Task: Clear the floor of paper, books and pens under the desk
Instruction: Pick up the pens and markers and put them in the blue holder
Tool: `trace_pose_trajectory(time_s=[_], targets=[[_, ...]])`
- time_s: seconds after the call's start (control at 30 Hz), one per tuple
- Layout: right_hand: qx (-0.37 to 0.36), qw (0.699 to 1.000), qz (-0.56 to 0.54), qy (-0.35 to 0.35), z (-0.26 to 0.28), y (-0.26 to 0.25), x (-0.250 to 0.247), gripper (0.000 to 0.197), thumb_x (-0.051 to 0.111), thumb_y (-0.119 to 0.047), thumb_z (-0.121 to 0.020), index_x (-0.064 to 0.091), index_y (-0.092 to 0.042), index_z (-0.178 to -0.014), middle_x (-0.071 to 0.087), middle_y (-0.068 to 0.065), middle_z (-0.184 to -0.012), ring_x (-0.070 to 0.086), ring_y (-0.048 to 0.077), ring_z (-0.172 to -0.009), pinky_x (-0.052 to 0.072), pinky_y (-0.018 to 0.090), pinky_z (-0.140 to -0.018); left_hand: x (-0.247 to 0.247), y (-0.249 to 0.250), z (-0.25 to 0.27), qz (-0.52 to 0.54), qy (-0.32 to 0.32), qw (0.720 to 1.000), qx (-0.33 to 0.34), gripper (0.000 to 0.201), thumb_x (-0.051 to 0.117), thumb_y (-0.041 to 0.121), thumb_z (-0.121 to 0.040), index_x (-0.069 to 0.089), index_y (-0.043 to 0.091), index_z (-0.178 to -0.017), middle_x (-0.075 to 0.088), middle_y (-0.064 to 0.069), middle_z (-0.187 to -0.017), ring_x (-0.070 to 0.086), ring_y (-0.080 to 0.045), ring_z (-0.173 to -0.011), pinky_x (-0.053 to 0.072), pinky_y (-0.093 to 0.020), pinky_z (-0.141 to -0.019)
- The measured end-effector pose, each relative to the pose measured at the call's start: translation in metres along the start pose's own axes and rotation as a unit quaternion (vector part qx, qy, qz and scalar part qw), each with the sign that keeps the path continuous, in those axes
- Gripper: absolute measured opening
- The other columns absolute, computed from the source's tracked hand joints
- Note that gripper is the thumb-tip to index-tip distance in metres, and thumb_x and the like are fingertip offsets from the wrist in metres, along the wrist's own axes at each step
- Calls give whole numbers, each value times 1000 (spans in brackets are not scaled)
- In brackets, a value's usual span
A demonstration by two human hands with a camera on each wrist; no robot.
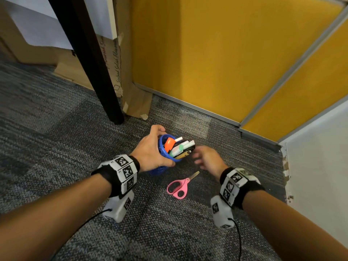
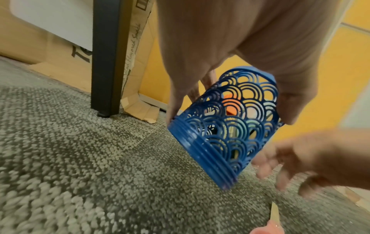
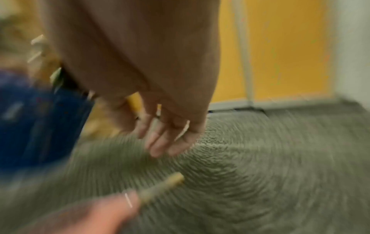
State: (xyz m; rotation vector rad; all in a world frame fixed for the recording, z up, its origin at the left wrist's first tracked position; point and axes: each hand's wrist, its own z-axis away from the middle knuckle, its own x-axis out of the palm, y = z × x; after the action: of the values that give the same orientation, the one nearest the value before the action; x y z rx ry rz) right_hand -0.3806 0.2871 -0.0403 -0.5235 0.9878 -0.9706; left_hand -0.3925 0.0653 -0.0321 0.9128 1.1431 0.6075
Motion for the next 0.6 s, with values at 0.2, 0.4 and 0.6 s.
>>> trace_pose_trajectory(time_s=[0.2, 0.4, 0.6], targets=[[-232, 802, 523, -170, 23, 59, 41, 62, 72, -26, -74, 46, -19, -130, 45, 6, -123, 53, 27, -104, 49, 42, -83, 2, -13, 1, -21, -6, 999, -32, 104, 95, 32, -44, 31, 28, -126, 54, 8, -125, 59, -13, -108, 46, -32, -99], [-174, 881, 436, -50, 21, 63, 15, 44, 60, -25, -89, 46, -20, -131, 63, 7, -108, 64, 27, -96, 51, 38, -81, 9, -12, 0, -54, -21, 998, -30, 106, 94, 35, -44, 30, 26, -128, 52, 7, -131, 56, -15, -113, 44, -34, -102], [-150, 944, -18, 293, 24, 9, -42, 50, 65, -11, -90, 42, -14, -134, 67, 3, -112, 67, 5, -75, 60, 26, -68, 22, -5, -7, -73, -7, 996, -44, 105, 93, 40, -44, 30, 26, -127, 53, 5, -127, 55, -18, -112, 45, -38, -99]])
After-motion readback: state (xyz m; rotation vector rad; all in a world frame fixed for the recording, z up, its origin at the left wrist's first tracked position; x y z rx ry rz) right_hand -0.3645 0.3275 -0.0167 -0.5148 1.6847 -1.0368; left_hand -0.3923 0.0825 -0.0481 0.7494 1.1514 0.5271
